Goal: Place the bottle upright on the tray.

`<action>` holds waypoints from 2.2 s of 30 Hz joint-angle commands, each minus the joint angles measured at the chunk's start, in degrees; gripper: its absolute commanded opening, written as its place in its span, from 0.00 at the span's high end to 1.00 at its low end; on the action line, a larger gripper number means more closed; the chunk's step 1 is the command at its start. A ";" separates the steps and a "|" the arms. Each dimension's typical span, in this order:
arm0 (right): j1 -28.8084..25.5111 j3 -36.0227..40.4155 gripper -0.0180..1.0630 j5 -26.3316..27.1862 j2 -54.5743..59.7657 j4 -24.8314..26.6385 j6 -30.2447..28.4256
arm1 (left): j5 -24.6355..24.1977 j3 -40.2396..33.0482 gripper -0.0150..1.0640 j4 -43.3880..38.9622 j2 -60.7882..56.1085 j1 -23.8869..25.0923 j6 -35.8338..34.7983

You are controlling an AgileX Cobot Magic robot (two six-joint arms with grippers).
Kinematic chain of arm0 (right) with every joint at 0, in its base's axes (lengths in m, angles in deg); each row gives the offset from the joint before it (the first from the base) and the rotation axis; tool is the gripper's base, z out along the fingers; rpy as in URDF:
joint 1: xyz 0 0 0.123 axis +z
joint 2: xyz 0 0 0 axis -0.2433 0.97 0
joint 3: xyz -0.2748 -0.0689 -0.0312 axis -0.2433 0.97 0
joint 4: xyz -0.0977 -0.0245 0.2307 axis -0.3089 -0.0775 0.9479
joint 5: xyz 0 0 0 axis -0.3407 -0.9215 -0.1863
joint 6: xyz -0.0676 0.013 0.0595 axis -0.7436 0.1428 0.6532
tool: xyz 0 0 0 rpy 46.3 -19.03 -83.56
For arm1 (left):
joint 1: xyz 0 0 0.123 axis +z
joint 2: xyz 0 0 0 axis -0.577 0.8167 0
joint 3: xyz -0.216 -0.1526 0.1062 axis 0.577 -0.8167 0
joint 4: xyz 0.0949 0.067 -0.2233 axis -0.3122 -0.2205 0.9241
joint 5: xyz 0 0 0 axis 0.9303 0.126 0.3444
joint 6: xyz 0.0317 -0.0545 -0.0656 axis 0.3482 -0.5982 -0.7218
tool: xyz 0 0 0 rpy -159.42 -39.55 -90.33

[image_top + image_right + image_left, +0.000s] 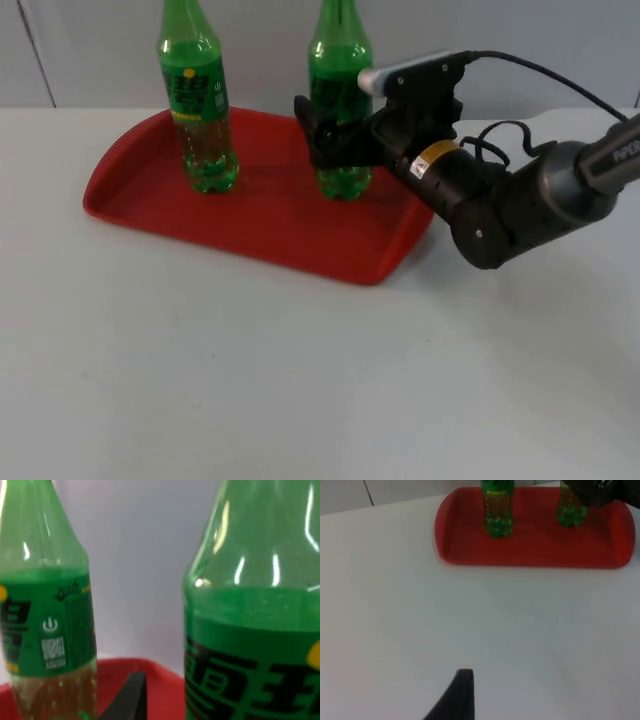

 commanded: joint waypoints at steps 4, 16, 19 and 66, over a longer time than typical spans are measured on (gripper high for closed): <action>0.36 7.33 0.01 -2.21 -5.88 -0.08 -0.13 | 0.17 -0.26 0.01 -0.07 -0.22 -0.40 -0.33; 0.51 25.04 0.01 -8.96 -18.37 -0.52 -0.13 | 0.17 -0.26 0.01 -0.07 -0.22 -0.40 -0.33; 0.51 30.60 0.01 -13.61 -23.91 -0.40 -0.13 | 0.17 -0.26 0.01 -0.07 -0.22 -0.40 -0.33; 9.09 43.96 0.01 -71.80 -69.07 -0.15 4.31 | 0.17 -0.26 0.01 -0.07 -0.22 -0.40 -0.33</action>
